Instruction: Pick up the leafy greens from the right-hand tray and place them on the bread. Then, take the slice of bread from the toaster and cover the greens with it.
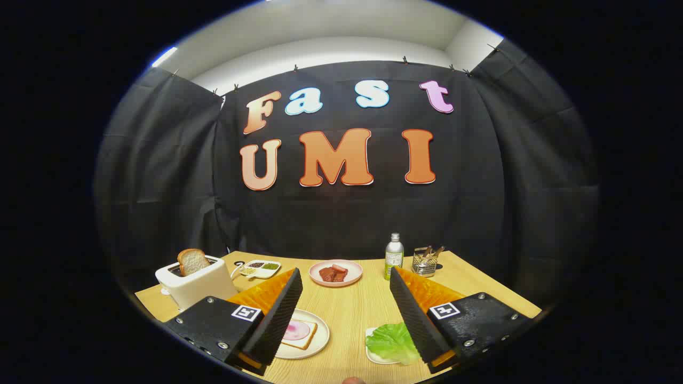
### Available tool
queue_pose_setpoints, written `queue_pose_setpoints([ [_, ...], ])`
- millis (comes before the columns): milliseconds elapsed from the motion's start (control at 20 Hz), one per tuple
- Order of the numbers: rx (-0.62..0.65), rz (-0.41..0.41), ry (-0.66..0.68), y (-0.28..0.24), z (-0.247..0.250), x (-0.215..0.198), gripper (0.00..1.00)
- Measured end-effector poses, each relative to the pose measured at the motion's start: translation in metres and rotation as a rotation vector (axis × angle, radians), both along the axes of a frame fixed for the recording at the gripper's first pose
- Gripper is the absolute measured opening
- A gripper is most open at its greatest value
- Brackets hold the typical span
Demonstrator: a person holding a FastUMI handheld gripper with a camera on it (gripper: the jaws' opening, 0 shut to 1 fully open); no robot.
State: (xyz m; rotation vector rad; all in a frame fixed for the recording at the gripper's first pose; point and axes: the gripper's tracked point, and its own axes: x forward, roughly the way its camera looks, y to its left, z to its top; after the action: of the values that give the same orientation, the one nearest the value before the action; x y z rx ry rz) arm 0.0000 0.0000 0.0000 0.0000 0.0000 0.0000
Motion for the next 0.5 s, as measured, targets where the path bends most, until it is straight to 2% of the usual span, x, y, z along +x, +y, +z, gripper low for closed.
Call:
queue_pose_setpoints([
  [500, -0.012, -0.029, 0.002, -0.018, -0.011, 0.006, 0.99],
])
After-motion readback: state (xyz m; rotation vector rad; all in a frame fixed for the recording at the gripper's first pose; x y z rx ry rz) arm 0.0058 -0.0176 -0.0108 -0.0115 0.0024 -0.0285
